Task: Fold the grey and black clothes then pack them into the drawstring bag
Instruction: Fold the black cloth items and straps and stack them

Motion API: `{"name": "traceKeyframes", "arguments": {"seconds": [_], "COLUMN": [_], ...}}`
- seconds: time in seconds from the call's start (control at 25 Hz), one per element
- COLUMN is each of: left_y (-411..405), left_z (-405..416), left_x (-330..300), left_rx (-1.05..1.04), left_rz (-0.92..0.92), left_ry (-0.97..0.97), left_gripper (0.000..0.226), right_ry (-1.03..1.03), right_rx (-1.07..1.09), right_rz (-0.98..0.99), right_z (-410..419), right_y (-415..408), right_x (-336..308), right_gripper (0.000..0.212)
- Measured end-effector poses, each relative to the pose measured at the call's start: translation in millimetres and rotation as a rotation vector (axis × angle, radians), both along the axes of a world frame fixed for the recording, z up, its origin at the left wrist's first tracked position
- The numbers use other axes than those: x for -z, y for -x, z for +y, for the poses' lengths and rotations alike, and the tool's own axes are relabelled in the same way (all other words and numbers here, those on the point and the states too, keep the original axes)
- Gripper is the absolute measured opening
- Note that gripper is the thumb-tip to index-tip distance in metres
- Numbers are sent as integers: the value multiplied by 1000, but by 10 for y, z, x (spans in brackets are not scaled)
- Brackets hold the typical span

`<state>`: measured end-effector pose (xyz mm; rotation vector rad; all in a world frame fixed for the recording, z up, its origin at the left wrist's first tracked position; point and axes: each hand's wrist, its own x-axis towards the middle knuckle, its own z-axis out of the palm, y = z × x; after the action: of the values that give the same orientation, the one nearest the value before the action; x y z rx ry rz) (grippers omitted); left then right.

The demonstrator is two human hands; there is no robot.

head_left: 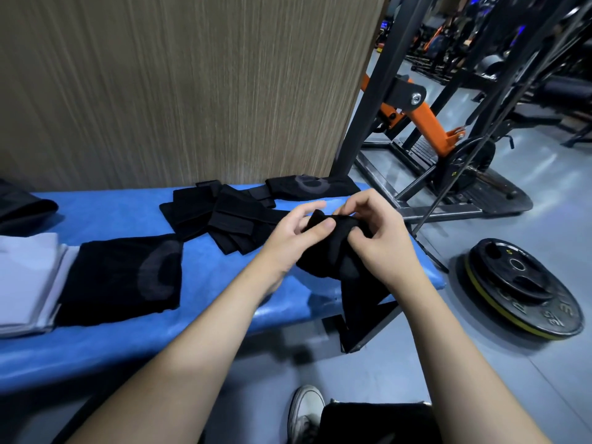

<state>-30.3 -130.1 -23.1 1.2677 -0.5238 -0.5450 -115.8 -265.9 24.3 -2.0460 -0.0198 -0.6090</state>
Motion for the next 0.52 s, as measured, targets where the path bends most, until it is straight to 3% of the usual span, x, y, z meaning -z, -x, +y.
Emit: {"name": "traceKeyframes", "arguments": {"seconds": [0.12, 0.24, 0.36, 0.52], "left_y": [-16, -65, -115, -162], "left_z": [152, 374, 667, 1026], "left_x": [-14, -30, -63, -97], "left_rx": [-14, -119, -205, -286], "left_rz": [-84, -268, -358, -324], "left_ry": [-87, -271, -375, -445], "left_gripper": [34, 10, 6, 21], "right_ry": [-87, -2, 146, 15], "right_rx": [-90, -91, -153, -261], "right_rz": [72, 247, 436, 542], "right_z": [-26, -73, -95, -64], "right_y": [4, -18, -54, -58], "right_x": [30, 143, 229, 207], "right_gripper": [34, 34, 43, 45]}}
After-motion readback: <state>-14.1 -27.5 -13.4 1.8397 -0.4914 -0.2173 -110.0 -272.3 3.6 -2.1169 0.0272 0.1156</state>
